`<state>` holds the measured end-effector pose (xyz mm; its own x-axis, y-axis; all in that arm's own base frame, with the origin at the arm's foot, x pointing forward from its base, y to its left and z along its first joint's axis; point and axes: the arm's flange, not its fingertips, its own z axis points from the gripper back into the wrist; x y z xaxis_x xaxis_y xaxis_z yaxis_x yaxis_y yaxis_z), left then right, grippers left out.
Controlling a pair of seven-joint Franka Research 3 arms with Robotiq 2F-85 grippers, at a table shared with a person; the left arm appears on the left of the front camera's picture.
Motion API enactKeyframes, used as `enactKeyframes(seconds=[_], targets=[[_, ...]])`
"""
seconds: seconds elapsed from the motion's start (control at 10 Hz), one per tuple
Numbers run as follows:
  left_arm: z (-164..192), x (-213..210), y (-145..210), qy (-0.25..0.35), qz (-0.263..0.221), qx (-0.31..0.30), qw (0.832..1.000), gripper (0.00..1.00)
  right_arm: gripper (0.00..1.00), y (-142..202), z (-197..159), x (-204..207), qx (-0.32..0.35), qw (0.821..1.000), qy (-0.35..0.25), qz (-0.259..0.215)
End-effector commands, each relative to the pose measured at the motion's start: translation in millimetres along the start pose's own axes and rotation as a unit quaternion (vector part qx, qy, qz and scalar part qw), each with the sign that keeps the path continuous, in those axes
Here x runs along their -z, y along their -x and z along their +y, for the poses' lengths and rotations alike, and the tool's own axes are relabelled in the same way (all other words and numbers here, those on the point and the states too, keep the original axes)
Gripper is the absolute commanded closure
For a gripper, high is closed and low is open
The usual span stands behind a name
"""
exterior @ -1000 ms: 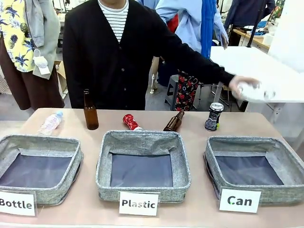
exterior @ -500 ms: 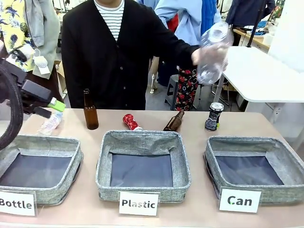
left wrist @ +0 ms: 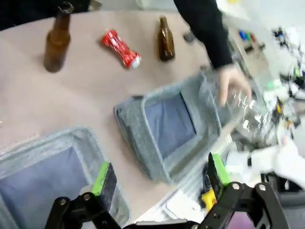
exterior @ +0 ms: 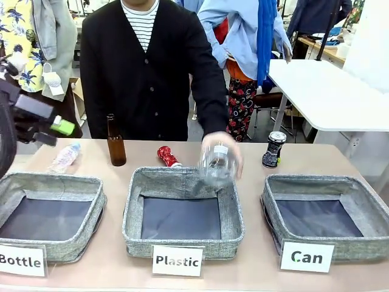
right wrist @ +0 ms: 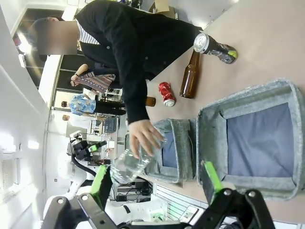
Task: Sort the can waste into the basket.
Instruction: Pick up the can waste from the table and place it in the right Fabric basket.
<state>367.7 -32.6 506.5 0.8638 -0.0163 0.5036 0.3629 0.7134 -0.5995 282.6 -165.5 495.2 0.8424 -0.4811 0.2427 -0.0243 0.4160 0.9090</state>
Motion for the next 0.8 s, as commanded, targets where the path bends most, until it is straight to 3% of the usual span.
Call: enactKeyframes(seconds=[0.0, 0.2, 0.4, 0.7], targets=[[-22, 59, -33, -0.048, 0.007, -0.034, 0.998, 0.0, 0.0, -3, 0, 1, -0.014, 1.0, -0.012, -0.005], [-11, 19, -29, 0.019, 0.07, -0.021, 0.997, 0.0, 0.0, -3, 0, 1, -0.014, 1.0, -0.012, -0.005], [24, -51, 13, 0.095, 0.103, 0.008, 0.99, 0.0, 0.0, -3, 0, 1, -0.014, 1.0, -0.012, -0.005], [72, -90, 53, 0.126, 0.042, -0.037, 0.99, 0.0, 0.0, -3, 0, 1, -0.014, 1.0, -0.012, -0.005]])
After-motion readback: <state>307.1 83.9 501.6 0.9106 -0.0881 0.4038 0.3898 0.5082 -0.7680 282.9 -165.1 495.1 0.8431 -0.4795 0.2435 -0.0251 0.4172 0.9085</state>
